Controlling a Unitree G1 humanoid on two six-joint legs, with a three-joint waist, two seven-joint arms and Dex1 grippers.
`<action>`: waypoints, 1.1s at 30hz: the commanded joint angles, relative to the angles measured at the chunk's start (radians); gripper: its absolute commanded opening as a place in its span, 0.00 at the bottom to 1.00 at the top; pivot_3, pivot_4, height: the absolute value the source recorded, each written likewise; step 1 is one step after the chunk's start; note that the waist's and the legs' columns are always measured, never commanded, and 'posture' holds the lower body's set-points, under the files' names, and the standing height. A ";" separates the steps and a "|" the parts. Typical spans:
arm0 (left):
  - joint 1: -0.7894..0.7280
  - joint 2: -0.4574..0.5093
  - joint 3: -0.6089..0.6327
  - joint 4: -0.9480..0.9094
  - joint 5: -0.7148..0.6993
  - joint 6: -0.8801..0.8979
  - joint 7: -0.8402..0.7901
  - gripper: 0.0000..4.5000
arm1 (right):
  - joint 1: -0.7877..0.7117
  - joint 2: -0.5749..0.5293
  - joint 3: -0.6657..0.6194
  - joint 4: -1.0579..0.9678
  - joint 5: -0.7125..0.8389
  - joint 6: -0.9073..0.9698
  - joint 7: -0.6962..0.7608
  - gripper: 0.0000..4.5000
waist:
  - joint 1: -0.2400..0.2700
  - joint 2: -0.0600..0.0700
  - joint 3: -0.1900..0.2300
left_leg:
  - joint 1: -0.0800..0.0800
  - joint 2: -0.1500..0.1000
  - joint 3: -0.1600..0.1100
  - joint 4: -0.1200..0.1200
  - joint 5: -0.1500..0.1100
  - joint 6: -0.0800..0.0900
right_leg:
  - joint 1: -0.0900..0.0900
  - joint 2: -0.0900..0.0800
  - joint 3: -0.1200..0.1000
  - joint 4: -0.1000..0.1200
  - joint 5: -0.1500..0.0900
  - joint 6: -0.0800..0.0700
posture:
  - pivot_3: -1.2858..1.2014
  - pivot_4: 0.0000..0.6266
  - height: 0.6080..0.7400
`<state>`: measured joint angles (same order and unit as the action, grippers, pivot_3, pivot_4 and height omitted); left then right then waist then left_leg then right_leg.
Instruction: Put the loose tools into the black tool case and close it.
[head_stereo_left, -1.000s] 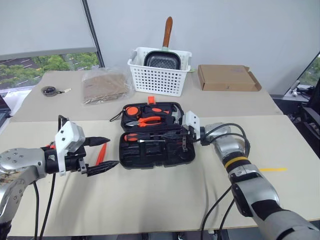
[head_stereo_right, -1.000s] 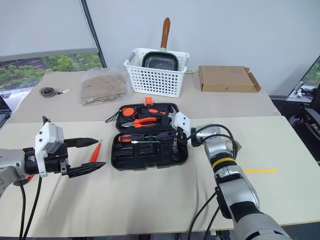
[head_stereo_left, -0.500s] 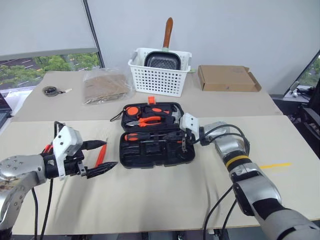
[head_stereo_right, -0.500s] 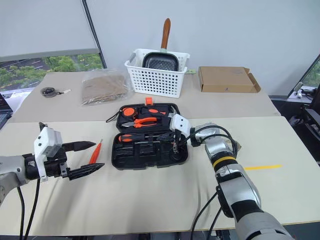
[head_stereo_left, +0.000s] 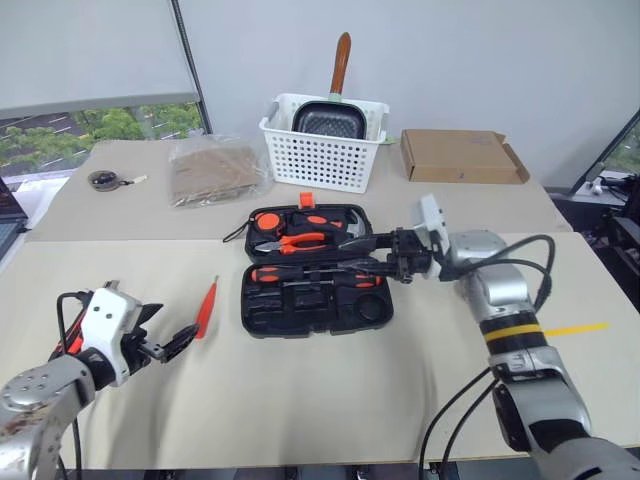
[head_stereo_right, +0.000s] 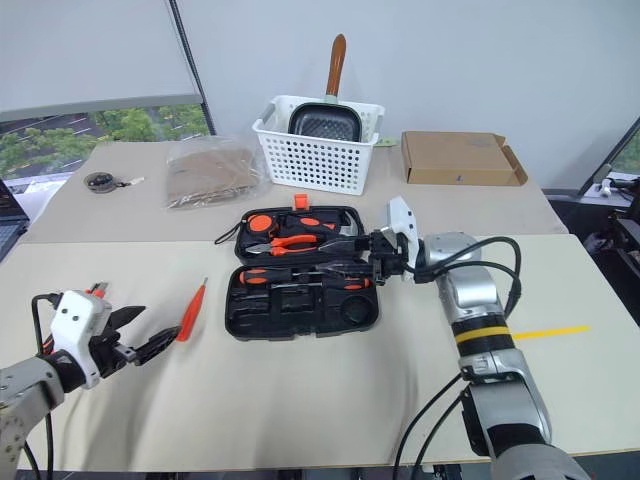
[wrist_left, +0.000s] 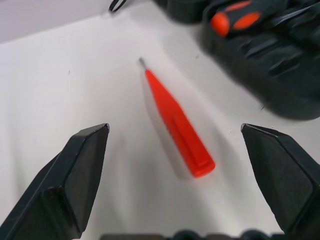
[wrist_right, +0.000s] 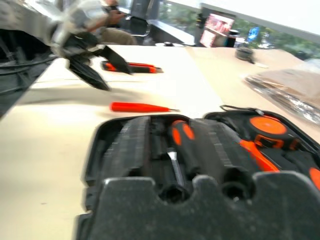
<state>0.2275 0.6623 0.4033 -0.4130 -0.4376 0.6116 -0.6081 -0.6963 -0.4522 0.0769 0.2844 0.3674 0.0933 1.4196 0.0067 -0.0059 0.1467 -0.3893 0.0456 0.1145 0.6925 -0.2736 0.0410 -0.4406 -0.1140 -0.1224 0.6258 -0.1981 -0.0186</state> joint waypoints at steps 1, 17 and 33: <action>-0.012 -0.012 -0.062 0.028 0.044 -0.013 0.026 1.00 | 0.006 -0.047 0.009 -0.068 0.005 0.004 0.032 0.79 | 0.002 0.000 0.000 | 0.000 0.000 0.000 0.000 0.000 0.000 | 0.000 0.000 0.000 0.000 0.000 0.000 | 0.52 0.24 0.70; -0.204 -0.096 -0.177 0.085 0.072 0.164 0.176 0.52 | -0.010 -0.132 -0.039 -0.111 0.101 0.082 0.060 1.00 | 0.009 -0.001 0.000 | 0.001 0.000 0.000 0.000 0.000 0.000 | 0.001 0.000 0.000 0.001 0.000 0.000 | 0.52 0.24 0.70; -0.383 -0.007 -0.122 0.038 -0.077 -0.049 -0.137 0.11 | 0.068 -0.174 -0.137 -0.159 0.158 0.128 -0.003 1.00 | 0.016 -0.003 0.002 | -0.002 0.000 -0.001 0.001 0.000 0.001 | 0.000 0.000 -0.002 -0.001 0.000 -0.001 | 0.52 0.24 0.70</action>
<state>-0.1195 0.6122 0.2879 -0.3585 -0.4794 0.6414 -0.6268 -0.6557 -0.5956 -0.0168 0.1603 0.4986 0.2211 1.4224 0.0227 -0.0088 0.1483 -0.3909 0.0456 0.1144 0.6930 -0.2736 0.0418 -0.4406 -0.1144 -0.1234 0.6243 -0.1976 -0.0195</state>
